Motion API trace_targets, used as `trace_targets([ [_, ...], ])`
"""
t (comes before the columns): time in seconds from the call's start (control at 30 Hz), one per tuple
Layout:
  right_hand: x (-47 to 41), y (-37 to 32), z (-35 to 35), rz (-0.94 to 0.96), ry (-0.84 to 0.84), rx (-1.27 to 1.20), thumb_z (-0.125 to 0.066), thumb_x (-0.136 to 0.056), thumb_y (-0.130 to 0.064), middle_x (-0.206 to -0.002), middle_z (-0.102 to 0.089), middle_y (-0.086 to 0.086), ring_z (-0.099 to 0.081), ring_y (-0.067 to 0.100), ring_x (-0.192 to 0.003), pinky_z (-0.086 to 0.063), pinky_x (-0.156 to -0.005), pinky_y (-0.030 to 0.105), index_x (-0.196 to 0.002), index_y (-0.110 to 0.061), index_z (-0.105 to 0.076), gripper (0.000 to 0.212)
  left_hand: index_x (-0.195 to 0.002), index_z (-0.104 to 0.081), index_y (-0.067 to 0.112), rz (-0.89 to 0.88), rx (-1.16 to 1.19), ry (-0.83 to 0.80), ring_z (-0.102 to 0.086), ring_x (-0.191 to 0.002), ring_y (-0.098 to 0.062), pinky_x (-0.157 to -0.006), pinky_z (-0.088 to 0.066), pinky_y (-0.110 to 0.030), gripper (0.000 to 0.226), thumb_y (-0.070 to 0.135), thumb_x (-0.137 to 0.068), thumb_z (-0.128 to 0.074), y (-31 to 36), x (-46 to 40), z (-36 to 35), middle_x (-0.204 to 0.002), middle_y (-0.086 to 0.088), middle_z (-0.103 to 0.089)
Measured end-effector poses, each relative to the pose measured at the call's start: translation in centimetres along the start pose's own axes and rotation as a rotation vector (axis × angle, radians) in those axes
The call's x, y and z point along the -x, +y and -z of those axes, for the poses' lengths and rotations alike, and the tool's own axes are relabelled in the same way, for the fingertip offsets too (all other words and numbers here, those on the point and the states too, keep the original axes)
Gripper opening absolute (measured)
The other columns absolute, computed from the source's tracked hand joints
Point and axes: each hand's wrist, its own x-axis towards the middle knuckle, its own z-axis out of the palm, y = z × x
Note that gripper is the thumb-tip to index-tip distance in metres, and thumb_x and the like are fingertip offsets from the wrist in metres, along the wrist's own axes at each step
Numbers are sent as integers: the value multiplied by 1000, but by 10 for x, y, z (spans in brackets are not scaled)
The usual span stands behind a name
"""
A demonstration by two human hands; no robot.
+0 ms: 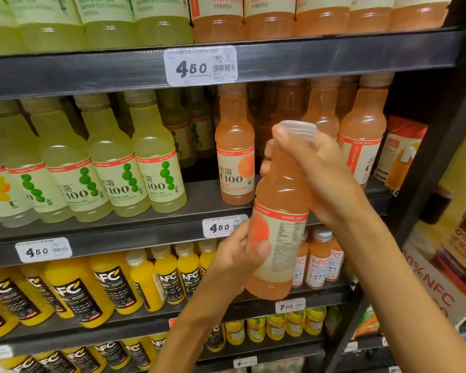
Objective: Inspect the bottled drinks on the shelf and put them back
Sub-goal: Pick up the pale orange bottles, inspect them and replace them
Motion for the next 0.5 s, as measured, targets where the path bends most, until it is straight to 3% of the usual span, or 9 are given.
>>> trace_targets([
  [0.07, 0, 4, -7, 18, 105, 95, -66, -90, -29, -68, -68, 1, -66, 14, -63, -55, -56, 28, -95, -17, -61, 14, -120, -58, 42, 14, -85, 2, -63, -109, -4, -81, -50, -12, 51, 62, -74, -61, 0, -1, -2, -118, 16, -67],
  [0.13, -2, 6, -8, -35, 105, 134, -65, -90, -32, -70, -70, 3, -68, 14, -64, -56, -57, 27, -90, -21, -63, 12, -112, -62, 50, 80, -52, 4, -64, -104, 2, -77, -52, -14, 44, 70, -73, -55, -5, -1, -5, -111, 23, -69],
  [0.23, -6, 3, 0, -184, -53, 42, -63, -86, -46, -84, -72, 7, -70, 18, -78, -57, -67, 31, -89, -24, -70, 23, -115, -67, 37, 164, 131, 11, -66, -106, -11, -82, -54, -25, 62, 75, -72, -42, -11, -2, -3, -115, 6, -70],
  [0.33, -10, 2, 4, -286, -136, -221, -59, -87, -49, -85, -70, 5, -70, 18, -83, -56, -73, 31, -98, -16, -66, 36, -122, -63, 18, 181, 376, -116, -68, -95, -19, -81, -54, -33, 71, 71, -85, -35, -4, -3, -7, -109, -7, -69],
  [0.43, -13, 2, -4, -350, -208, -471, -51, -89, -48, -79, -68, 4, -68, 17, -73, -56, -69, 31, -103, -12, -57, 39, -127, -57, 8, 223, 496, -186, -66, -91, -22, -80, -53, -36, 76, 70, -87, -38, -5, -4, -12, -108, -11, -66],
  [0.5, -14, -2, -5, -329, -223, -457, -50, -90, -45, -71, -63, 2, -63, 14, -63, -55, -65, 30, -99, -13, -55, 33, -127, -60, 14, 216, 418, -143, -67, -99, -23, -85, -53, -37, 75, 72, -85, -35, -9, -6, -10, -113, -11, -67],
])
